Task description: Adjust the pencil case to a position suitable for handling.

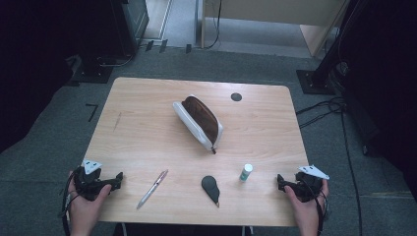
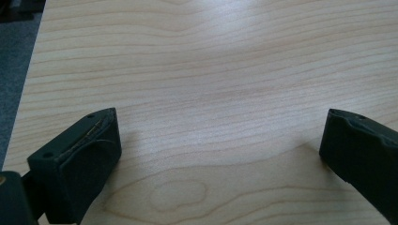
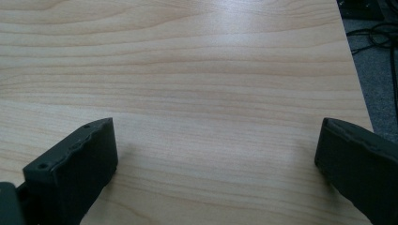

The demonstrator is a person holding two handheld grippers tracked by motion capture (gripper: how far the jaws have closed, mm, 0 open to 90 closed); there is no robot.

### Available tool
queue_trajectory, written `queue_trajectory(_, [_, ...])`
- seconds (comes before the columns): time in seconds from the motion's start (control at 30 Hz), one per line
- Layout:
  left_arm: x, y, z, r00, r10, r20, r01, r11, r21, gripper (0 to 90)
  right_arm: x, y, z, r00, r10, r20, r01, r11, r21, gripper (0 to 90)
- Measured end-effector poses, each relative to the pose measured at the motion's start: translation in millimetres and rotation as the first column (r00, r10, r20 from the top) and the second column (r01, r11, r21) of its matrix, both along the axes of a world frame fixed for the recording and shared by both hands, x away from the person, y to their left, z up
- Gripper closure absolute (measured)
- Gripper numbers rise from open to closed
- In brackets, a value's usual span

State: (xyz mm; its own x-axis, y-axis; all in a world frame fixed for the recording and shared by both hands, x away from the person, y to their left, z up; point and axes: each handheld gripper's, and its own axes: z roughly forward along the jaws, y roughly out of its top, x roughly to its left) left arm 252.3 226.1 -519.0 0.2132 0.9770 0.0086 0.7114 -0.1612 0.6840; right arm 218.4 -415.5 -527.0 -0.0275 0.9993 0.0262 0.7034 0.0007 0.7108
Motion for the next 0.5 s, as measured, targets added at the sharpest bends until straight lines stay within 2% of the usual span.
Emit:
queue_trajectory(0.07, [0.0,0.0,0.0,1.0,0.0,0.0,0.0,1.0,0.0,0.0,-0.4,0.8,0.1,1.0,-0.001,0.002,0.001,1.0,-0.001,0.8])
queue_trajectory(0.1, [0.0,-0.1,0.0,1.0,0.001,0.0,-0.001,1.0,0.0,0.0,-1.3,1.0,0.5,1.0,0.004,0.008,-0.004,1.0,-0.002,4.2])
queue_trajectory(0.17, [0.0,0.0,0.0,1.0,0.0,0.0,0.0,1.0,-0.001,0.0,-3.8,2.9,1.6,0.999,-0.018,0.04,0.018,1.0,-0.008,16.9])
queue_trajectory(0.2, [0.0,-0.1,0.0,1.0,0.0,0.0,0.0,1.0,-0.001,0.0,-5.3,4.4,2.8,0.9981,-0.025,0.057,0.026,1.0,-0.009,17.8])
queue_trajectory(0.27, [0.0,-0.1,0.0,1.0,0.001,0.0,-0.001,1.0,-0.001,0.0,-6.0,7.2,6.9,0.9978,-0.012,0.065,0.011,1.0,0.02,17.7])
queue_trajectory(0.4, [0.0,-0.1,0.0,1.0,0.001,0.0,-0.001,1.0,-0.001,0.0,-4.3,14.7,21.8,0.9953,0.021,0.094,-0.024,0.999,0.037,22.5])
queue_trajectory(0.5, [0.0,-0.1,0.0,1.0,0.0,0.0,0.0,1.0,0.0,0.0,-2.1,19.4,34.5,0.9897,0.055,0.132,-0.066,0.995,0.08,27.1])
